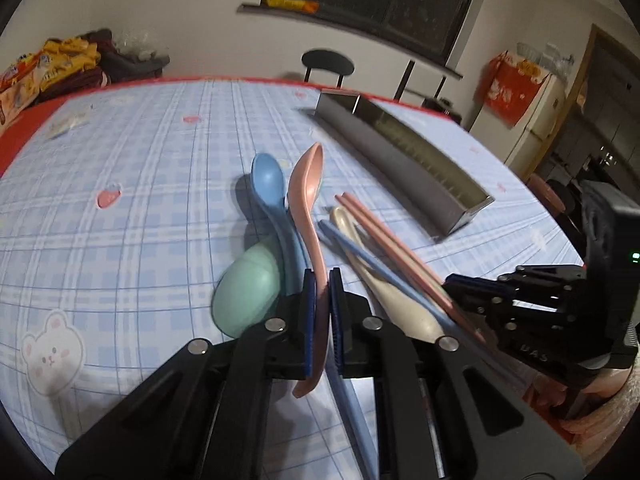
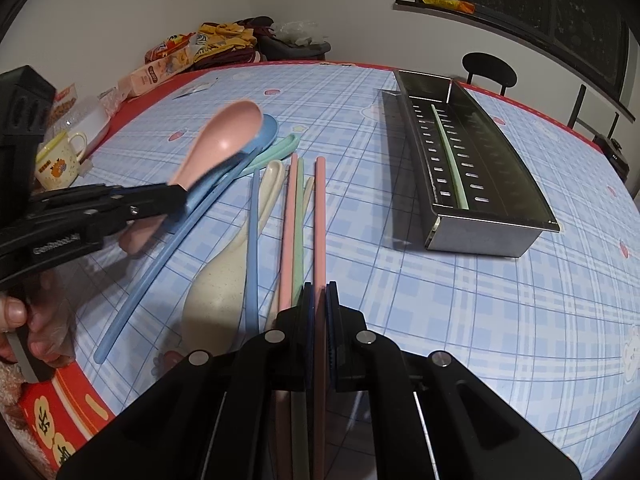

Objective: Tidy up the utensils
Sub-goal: 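Grasp the pink spoon with the left tool and lift it, then carry the pink spoon with the left tool while the right carries the chopsticks over the steel tray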

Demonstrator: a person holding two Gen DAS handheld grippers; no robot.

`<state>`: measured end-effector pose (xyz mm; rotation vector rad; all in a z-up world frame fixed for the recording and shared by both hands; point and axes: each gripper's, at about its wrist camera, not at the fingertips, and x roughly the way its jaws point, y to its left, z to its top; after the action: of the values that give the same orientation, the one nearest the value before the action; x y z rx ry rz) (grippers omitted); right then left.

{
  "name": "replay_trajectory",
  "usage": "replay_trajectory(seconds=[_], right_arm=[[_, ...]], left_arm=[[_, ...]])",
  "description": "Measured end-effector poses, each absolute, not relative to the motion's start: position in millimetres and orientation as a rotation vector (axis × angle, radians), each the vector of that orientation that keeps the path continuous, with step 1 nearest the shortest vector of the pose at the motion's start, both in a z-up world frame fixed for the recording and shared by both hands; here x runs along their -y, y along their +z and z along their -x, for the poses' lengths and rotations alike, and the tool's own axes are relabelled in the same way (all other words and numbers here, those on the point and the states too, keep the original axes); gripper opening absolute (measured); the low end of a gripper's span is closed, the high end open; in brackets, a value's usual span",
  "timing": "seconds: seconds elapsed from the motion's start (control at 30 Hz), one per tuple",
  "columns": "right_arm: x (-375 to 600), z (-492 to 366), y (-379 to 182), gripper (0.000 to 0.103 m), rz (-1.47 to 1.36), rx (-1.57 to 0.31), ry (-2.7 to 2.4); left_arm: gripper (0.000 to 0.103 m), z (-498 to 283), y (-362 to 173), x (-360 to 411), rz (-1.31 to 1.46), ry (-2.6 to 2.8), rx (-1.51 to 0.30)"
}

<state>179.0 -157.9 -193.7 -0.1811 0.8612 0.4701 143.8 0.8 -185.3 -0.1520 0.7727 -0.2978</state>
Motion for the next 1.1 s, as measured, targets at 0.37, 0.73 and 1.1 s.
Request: replay_trajectory(seconds=[0.37, 0.73, 1.1], right_arm=[[145, -176, -194, 0.007, 0.273, -0.839, 0.433], [145, -169, -190, 0.006, 0.300, -0.794, 0.410], [192, -161, -170, 0.006, 0.017, -0.683, 0.487]], left_arm=[[0.011, -139, -184, -21, 0.266, -0.314, -0.733], [0.011, -136, -180, -20, 0.251, -0.300, -0.716], [0.011, -132, -179, -27, 0.283, -0.280, -0.691]])
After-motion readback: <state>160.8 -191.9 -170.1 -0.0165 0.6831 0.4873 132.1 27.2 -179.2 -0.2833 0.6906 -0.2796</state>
